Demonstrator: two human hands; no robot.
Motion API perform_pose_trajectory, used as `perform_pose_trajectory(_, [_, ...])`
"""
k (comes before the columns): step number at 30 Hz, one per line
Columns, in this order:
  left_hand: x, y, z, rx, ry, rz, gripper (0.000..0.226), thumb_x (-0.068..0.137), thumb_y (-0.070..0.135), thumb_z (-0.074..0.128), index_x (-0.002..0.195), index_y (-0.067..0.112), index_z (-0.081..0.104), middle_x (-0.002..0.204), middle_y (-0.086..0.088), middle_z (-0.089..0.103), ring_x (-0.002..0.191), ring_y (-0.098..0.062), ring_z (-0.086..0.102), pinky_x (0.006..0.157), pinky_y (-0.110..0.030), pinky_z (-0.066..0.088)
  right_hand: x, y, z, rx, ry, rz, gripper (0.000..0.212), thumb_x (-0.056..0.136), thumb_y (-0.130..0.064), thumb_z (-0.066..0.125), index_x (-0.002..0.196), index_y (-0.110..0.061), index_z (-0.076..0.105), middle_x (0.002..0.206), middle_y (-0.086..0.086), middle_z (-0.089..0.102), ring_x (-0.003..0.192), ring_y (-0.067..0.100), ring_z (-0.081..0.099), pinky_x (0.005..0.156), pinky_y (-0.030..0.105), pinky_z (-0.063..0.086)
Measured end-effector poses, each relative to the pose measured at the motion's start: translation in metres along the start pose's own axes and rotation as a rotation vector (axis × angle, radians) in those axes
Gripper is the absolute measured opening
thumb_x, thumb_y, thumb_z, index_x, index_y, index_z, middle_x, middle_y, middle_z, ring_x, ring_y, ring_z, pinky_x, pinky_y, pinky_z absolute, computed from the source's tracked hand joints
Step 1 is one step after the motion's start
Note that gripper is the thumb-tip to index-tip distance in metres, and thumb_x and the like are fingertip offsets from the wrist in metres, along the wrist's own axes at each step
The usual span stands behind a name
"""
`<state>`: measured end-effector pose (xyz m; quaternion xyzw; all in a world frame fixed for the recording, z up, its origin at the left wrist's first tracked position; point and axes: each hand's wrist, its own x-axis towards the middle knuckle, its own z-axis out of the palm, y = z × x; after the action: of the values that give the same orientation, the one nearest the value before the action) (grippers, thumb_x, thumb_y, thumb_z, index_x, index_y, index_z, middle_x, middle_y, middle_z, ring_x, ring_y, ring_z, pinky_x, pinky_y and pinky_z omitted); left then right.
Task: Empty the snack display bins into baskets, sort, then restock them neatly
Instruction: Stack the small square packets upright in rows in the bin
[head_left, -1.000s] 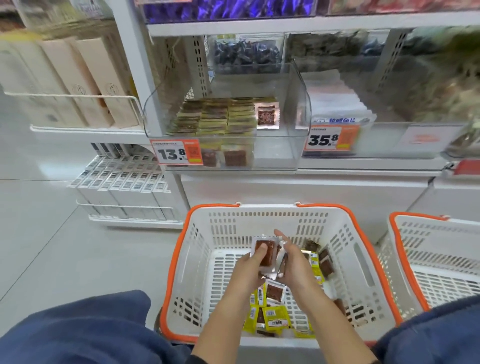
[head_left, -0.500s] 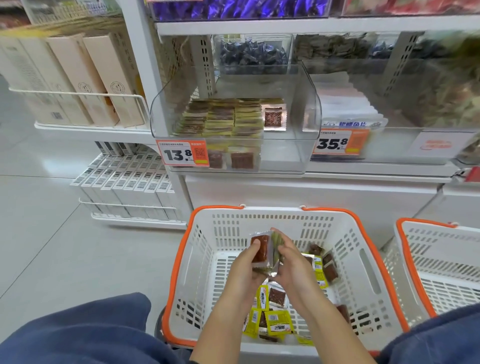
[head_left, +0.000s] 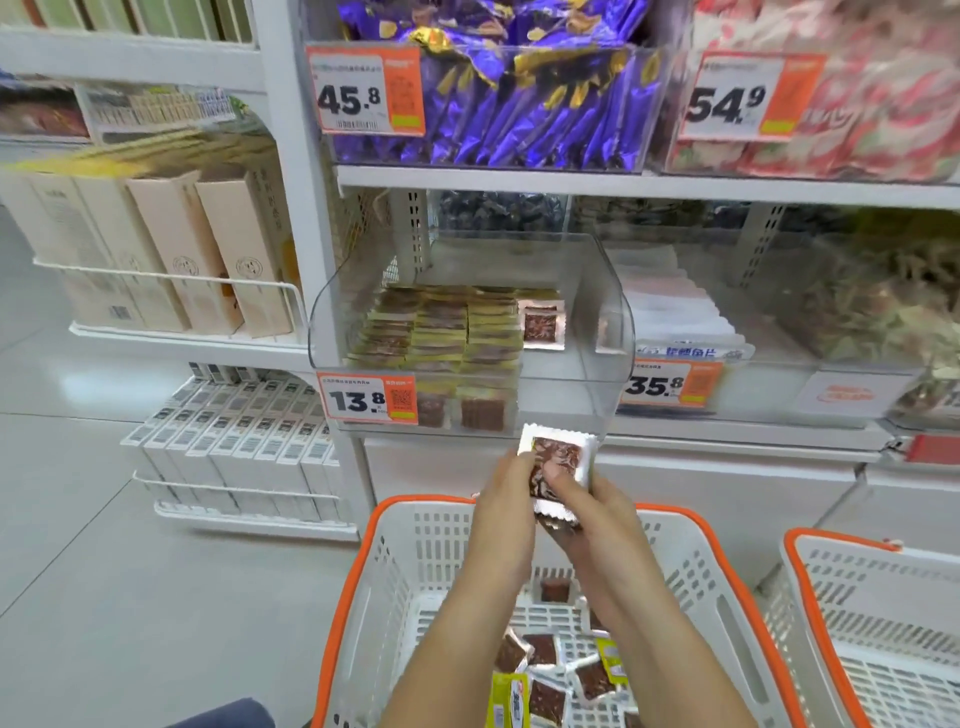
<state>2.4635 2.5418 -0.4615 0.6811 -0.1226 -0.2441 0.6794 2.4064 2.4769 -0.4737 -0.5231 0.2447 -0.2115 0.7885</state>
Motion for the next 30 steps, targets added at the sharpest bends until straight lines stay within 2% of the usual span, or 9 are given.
perform_pose_trajectory(2, [0.017,0.034,-0.002,0.161,-0.047,0.169,0.029,0.102,0.03,0.038,0.111,0.022,0.064,0.104,0.011,0.064,0.101,-0.012,0.057,0.079,-0.02,0.041,0.016,-0.035,0.004,-0.073,0.0,-0.086,0.017,0.09,-0.013,0.061,0.106,-0.012,0.068,0.091,0.001,0.075,0.085,0.01,0.07,0.078,0.025,0.051])
perform_pose_trajectory(6, [0.075,0.063,-0.034,0.898,0.13,0.529,0.049,0.101,0.042,0.037,0.141,0.015,0.045,0.142,-0.003,0.049,0.133,-0.021,0.039,0.113,-0.034,0.027,0.057,-0.101,0.01,-0.484,0.059,-0.297,0.018,0.084,-0.01,0.071,0.1,-0.014,0.068,0.088,-0.001,0.072,0.082,0.013,0.066,0.07,0.014,0.049])
perform_pose_trajectory(8, [0.101,0.062,-0.049,1.206,0.175,0.495,0.053,0.101,0.046,0.029,0.143,0.015,0.042,0.145,-0.006,0.046,0.138,-0.024,0.033,0.118,-0.041,0.017,0.086,-0.125,0.012,-0.832,0.088,-0.365,0.035,0.083,-0.015,0.072,0.116,-0.013,0.061,0.101,0.002,0.067,0.091,0.017,0.062,0.078,0.022,0.049])
perform_pose_trajectory(10, [0.116,0.058,-0.056,1.377,0.156,0.42,0.056,0.101,0.051,0.022,0.141,0.018,0.043,0.145,-0.005,0.046,0.138,-0.024,0.033,0.118,-0.044,0.015,0.117,-0.139,0.015,-1.262,0.063,-0.352,0.049,0.085,-0.023,0.069,0.13,-0.015,0.051,0.116,0.006,0.061,0.105,0.023,0.058,0.084,0.03,0.045])
perform_pose_trajectory(12, [0.123,0.055,-0.057,1.435,0.154,0.44,0.055,0.1,0.053,0.02,0.132,0.02,0.052,0.134,-0.005,0.056,0.127,-0.025,0.045,0.111,-0.043,0.028,0.146,-0.141,0.024,-1.603,-0.031,-0.277,0.05,0.089,-0.023,0.063,0.134,-0.012,0.044,0.122,0.011,0.056,0.109,0.028,0.055,0.083,0.032,0.043])
perform_pose_trajectory(16, [0.129,0.052,-0.058,1.492,0.163,0.504,0.053,0.1,0.049,0.02,0.11,0.021,0.063,0.115,-0.004,0.064,0.108,-0.025,0.056,0.088,-0.036,0.039,0.201,-0.124,0.04,-2.014,-0.192,-0.071,0.04,0.09,-0.008,0.052,0.128,0.003,0.048,0.123,0.02,0.057,0.108,0.033,0.059,0.078,0.034,0.048])
perform_pose_trajectory(20, [0.133,0.048,-0.063,1.453,0.186,0.579,0.053,0.1,0.051,0.018,0.105,0.023,0.063,0.108,0.001,0.064,0.103,-0.022,0.056,0.075,-0.032,0.039,0.241,-0.112,0.036,-2.029,-0.202,0.078,0.04,0.091,-0.007,0.051,0.131,-0.002,0.048,0.125,0.015,0.057,0.107,0.029,0.059,0.085,0.035,0.049])
perform_pose_trajectory(24, [0.131,0.047,-0.062,1.419,0.222,0.629,0.065,0.09,0.051,0.012,0.078,0.02,0.068,0.076,-0.001,0.065,0.072,-0.023,0.059,0.056,-0.03,0.027,0.262,-0.101,0.032,-1.863,-0.17,0.02,0.052,0.094,-0.012,0.051,0.144,-0.011,0.036,0.132,0.015,0.051,0.113,0.031,0.054,0.086,0.033,0.045])
perform_pose_trajectory(30, [0.135,0.044,-0.059,1.392,0.271,0.648,0.058,0.088,0.047,0.022,0.066,0.018,0.066,0.062,-0.002,0.061,0.059,-0.024,0.056,0.053,-0.028,0.024,0.276,-0.082,0.028,-1.672,0.127,-0.105,0.062,0.092,-0.018,0.058,0.144,-0.004,0.028,0.137,0.024,0.039,0.122,0.039,0.046,0.1,0.039,0.041])
